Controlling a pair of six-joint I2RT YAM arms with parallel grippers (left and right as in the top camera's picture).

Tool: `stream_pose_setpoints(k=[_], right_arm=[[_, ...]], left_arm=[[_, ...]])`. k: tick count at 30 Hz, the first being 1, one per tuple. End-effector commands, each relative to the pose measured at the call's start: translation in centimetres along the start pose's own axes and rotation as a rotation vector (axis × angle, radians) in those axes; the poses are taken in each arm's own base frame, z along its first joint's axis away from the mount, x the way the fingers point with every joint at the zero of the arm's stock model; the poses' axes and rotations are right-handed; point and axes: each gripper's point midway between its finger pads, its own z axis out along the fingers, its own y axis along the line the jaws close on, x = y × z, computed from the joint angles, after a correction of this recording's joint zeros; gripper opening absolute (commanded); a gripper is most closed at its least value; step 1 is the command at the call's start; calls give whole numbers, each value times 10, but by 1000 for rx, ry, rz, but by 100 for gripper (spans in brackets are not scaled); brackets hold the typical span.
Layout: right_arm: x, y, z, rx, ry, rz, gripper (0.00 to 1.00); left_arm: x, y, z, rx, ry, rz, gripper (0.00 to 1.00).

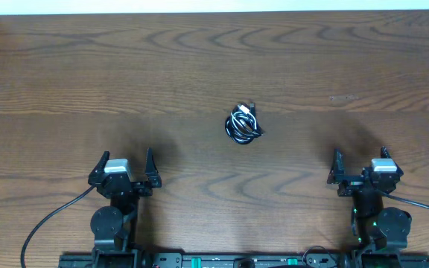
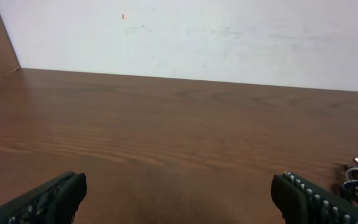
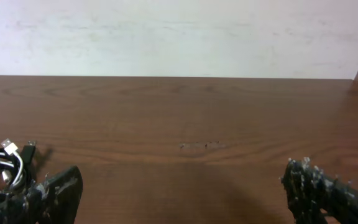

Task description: Untangle cables

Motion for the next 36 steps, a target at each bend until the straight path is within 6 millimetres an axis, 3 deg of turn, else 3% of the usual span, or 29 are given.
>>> stream_pose_setpoints(k=[1, 32, 36], right_arm=[[1, 1, 0, -4, 2, 13, 99], [1, 1, 0, -4, 2, 13, 99], [1, 0, 0, 4, 1, -48, 99]], left_arm=[[17, 6, 1, -31, 48, 2, 100], [17, 6, 1, -31, 48, 2, 99], [17, 6, 1, -31, 48, 2, 100]])
